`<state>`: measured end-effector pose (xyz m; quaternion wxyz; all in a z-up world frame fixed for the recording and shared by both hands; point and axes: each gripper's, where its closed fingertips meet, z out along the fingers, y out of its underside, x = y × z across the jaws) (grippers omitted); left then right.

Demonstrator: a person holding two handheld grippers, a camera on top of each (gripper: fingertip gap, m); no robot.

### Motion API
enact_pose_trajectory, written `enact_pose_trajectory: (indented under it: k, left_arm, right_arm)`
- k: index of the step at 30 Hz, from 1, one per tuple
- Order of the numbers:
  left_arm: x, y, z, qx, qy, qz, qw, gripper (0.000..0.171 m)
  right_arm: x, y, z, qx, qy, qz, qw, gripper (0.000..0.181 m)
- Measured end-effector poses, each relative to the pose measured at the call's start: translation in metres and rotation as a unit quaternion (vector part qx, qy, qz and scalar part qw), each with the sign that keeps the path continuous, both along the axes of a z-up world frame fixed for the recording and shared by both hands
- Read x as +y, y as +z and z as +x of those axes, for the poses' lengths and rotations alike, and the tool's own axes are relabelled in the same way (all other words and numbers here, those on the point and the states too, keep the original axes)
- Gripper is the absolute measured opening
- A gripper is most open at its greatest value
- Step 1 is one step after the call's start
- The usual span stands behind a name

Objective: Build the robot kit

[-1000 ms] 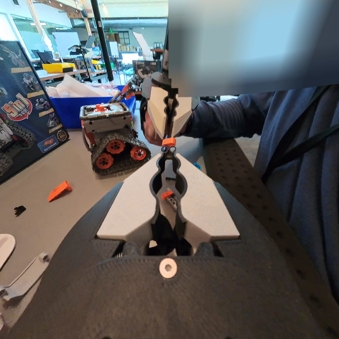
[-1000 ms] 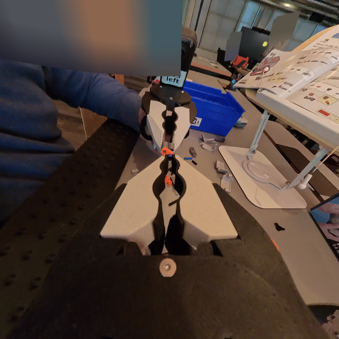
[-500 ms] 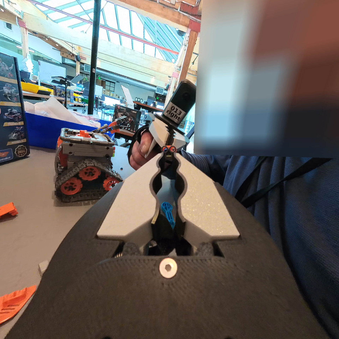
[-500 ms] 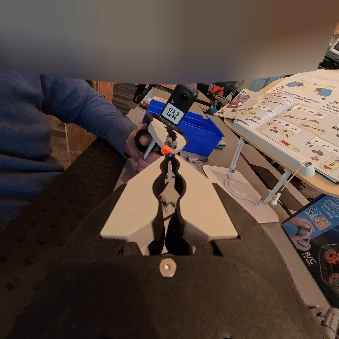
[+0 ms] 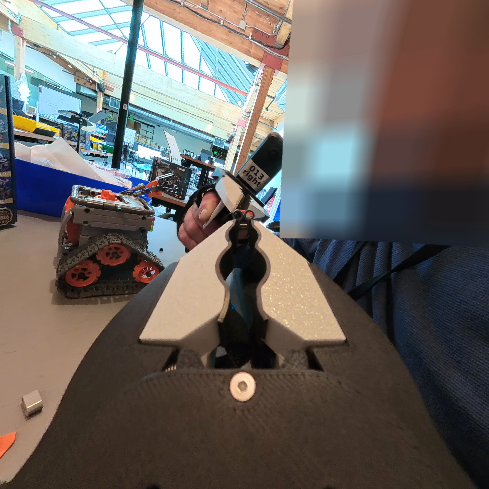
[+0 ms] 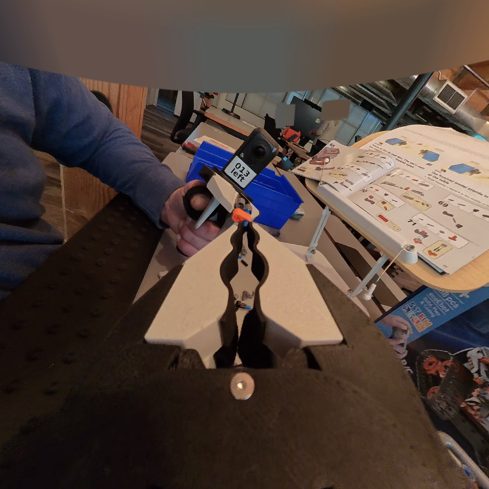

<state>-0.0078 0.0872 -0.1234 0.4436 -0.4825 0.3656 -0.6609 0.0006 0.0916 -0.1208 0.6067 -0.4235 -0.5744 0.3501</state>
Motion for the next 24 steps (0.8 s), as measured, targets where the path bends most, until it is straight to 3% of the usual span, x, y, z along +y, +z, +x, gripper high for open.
enact_pose_trajectory:
  k: [13, 24]
  left_arm:
    - [-0.001, 0.009, -0.001, -0.032, -0.013, -0.024, 0.999, 0.006]
    - [-0.002, -0.003, 0.000, 0.043, 0.011, 0.040, 0.998, 0.006]
  right_arm:
    - [0.000, 0.003, -0.002, -0.023, -0.066, 0.095, 0.993, 0.000]
    - [0.002, -0.011, -0.003, -0.069, -0.069, 0.104, 0.990, 0.000]
